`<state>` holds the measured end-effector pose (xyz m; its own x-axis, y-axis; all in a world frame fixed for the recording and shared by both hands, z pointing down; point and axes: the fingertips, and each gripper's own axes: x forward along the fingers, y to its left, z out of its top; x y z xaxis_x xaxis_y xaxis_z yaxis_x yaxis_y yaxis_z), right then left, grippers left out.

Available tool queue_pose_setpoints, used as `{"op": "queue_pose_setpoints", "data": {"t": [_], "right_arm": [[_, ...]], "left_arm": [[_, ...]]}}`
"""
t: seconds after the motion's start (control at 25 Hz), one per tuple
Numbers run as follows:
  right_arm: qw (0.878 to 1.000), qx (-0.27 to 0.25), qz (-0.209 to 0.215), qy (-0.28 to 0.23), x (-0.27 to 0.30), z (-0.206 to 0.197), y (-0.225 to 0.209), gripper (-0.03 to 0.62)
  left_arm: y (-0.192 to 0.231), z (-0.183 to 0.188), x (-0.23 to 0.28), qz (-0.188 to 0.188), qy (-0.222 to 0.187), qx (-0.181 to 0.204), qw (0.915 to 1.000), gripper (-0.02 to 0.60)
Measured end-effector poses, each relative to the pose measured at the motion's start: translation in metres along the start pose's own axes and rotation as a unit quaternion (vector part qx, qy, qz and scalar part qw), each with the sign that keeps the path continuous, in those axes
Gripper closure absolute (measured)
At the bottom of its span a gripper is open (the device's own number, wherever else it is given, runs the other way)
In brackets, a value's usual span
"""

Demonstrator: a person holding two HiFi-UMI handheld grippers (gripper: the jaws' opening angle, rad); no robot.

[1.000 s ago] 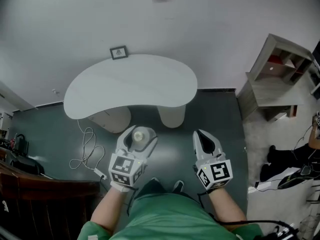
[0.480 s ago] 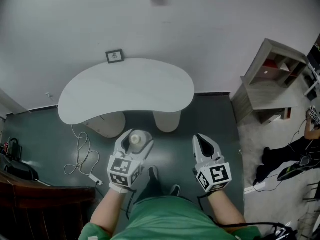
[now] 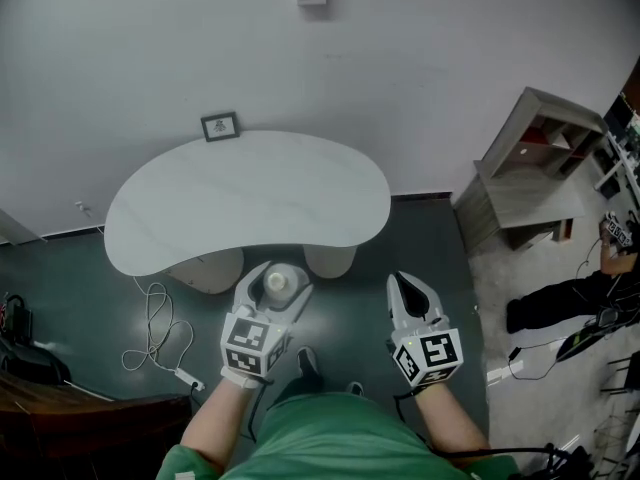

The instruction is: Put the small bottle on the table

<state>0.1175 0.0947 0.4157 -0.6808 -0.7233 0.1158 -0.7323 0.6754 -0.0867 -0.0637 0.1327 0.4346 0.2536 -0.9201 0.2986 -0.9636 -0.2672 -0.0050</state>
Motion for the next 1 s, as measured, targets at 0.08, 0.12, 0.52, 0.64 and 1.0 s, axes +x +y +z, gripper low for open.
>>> {"op": "queue_pose_setpoints", "data": {"t": [0.08, 0.12, 0.52, 0.64, 1.0], "right_arm": [[1.000, 0.001, -0.003, 0.004, 0.014, -0.001, 0.003, 0.591], [1.000, 0.002, -0.005, 0.007, 0.021, -0.002, 0.005, 0.591], [0.999, 0.006, -0.022, 0.028, 0.073, -0.005, 0.025, 0.591], [0.999, 0.004, -0.033, 0.033, 0.082, -0.002, 0.027, 0.591], [0.998, 0.003, -0.055, 0.034, 0.096, 0.001, 0.024, 0.591]], "left_arm": [[0.015, -0.002, 0.005, -0.004, 0.001, -0.002, 1.0000, 0.235], [0.022, -0.003, 0.008, -0.005, 0.001, -0.004, 1.0000, 0.235], [0.077, -0.009, 0.028, -0.030, 0.005, -0.008, 0.9995, 0.235], [0.087, -0.010, 0.034, -0.039, 0.005, -0.007, 0.9992, 0.235], [0.101, -0.005, 0.045, -0.055, 0.002, -0.005, 0.9985, 0.235]]}}
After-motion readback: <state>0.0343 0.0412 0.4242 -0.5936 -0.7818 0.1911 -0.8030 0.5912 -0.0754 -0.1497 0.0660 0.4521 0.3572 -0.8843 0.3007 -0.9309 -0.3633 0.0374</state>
